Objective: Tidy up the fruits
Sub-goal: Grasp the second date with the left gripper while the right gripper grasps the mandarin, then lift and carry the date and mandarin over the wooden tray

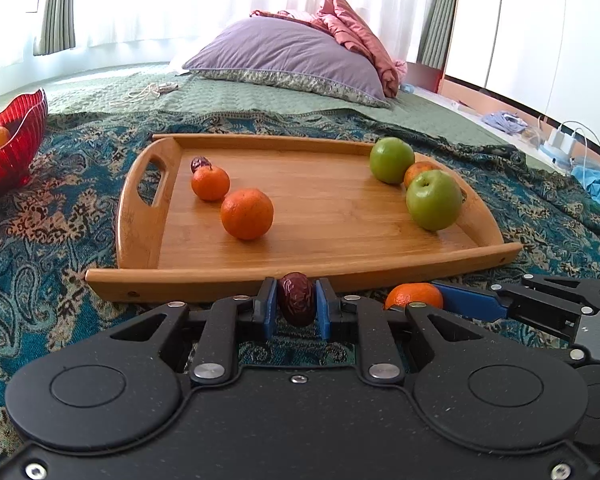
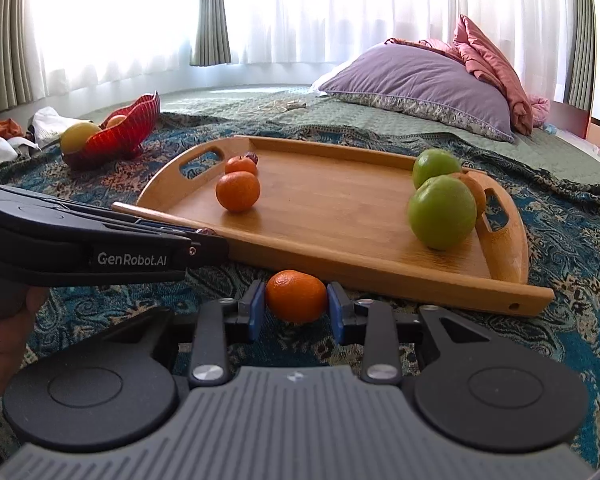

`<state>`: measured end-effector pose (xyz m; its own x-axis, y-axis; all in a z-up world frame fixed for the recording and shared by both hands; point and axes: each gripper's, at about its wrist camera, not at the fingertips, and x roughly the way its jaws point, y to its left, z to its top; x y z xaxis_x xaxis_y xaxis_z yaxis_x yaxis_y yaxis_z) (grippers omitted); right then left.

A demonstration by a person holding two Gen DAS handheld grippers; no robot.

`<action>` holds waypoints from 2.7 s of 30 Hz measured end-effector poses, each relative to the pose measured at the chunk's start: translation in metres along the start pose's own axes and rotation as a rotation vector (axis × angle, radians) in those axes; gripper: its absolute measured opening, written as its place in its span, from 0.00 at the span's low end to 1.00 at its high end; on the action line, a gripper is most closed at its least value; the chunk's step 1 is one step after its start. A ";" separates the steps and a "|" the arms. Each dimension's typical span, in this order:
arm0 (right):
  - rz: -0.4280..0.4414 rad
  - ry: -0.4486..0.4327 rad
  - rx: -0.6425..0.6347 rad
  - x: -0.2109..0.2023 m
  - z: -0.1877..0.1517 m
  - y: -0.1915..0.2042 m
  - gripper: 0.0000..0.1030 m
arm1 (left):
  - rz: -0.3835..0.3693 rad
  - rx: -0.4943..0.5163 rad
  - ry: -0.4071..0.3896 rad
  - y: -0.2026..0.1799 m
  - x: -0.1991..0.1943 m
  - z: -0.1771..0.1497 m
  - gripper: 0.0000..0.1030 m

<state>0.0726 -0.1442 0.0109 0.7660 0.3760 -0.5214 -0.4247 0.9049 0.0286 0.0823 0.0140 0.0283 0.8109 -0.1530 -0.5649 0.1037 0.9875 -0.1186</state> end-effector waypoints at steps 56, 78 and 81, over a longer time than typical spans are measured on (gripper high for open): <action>-0.115 0.169 0.144 0.131 0.107 -0.067 0.37 | 0.063 -0.069 0.106 0.031 0.133 0.105 0.19; -0.128 0.188 0.130 0.143 0.108 -0.066 0.39 | 0.081 -0.028 0.101 0.030 0.146 0.103 0.19; -0.126 0.187 0.135 0.142 0.108 -0.067 0.40 | 0.087 -0.020 0.099 0.029 0.144 0.103 0.19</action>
<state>0.2622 -0.1292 0.0270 0.7010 0.2266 -0.6762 -0.2539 0.9653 0.0603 0.2620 0.0247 0.0275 0.7554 -0.0712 -0.6514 0.0234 0.9964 -0.0817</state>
